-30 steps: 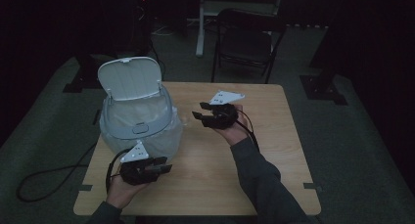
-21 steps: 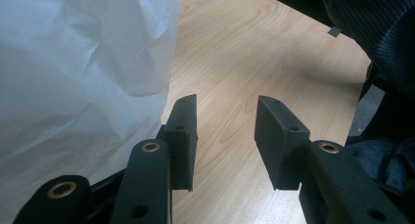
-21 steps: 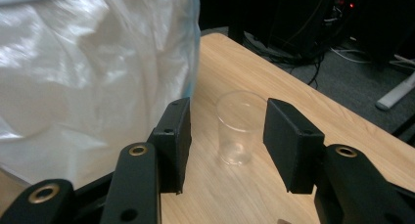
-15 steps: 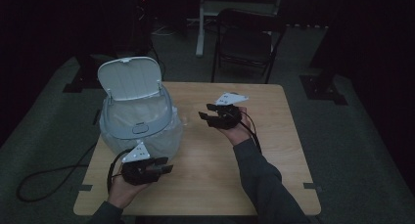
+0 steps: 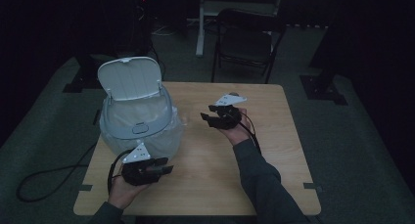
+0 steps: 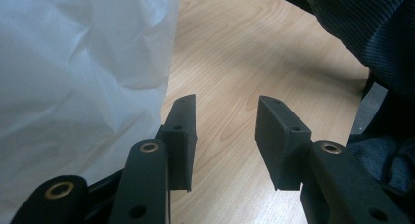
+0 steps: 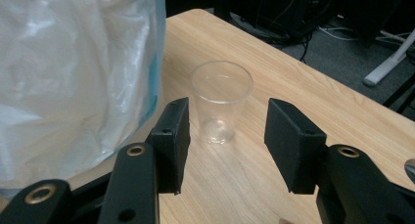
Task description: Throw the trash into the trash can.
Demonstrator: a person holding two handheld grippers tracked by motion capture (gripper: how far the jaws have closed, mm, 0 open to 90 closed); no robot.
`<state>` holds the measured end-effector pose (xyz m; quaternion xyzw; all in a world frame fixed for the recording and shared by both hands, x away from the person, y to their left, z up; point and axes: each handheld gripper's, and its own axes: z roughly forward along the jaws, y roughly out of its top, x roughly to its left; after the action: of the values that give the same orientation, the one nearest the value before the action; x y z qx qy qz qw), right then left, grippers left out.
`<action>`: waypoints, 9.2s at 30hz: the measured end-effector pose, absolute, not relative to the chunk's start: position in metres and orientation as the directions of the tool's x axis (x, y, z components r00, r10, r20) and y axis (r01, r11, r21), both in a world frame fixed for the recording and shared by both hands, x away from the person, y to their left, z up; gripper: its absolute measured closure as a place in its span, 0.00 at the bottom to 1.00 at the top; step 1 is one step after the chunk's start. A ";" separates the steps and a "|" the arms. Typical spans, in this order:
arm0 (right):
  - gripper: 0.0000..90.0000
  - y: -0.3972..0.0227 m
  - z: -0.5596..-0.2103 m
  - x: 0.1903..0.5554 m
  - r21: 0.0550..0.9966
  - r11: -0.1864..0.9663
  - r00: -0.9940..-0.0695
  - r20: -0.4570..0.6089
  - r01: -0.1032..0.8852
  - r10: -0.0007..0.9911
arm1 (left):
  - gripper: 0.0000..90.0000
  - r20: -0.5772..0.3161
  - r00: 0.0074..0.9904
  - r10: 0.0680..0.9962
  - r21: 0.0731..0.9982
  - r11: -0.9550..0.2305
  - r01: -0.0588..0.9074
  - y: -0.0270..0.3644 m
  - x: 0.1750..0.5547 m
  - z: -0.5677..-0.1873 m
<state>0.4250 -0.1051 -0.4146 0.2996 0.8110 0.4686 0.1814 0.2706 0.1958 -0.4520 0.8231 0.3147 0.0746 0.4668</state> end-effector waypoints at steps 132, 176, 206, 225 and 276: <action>0.96 -0.094 -0.444 0.443 0.838 0.369 -0.746 0.065 0.402 0.663 | 0.66 -0.172 0.760 0.626 0.768 -0.398 0.502 0.192 0.274 -0.493; 0.96 -0.104 -0.369 0.427 0.922 0.272 -0.776 0.046 0.275 0.630 | 0.66 -0.170 0.753 0.635 0.767 -0.395 0.506 0.194 0.273 -0.496; 0.96 -0.104 -0.341 0.414 0.944 0.237 -0.808 0.048 0.229 0.588 | 0.66 -0.162 0.757 0.633 0.763 -0.406 0.503 0.194 0.274 -0.496; 0.96 -0.095 -0.326 0.406 0.954 0.229 -0.833 0.037 0.194 0.551 | 0.66 -0.164 0.756 0.633 0.765 -0.402 0.503 0.194 0.274 -0.495; 0.96 -0.059 -0.303 0.396 0.972 0.197 -0.886 0.027 0.132 0.463 | 0.66 -0.166 0.752 0.637 0.766 -0.397 0.506 0.195 0.273 -0.496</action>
<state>0.3964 -0.0585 -0.3033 0.1955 0.7612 0.6029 0.1371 0.2733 0.1946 -0.4962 0.8322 0.3433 0.0768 0.4285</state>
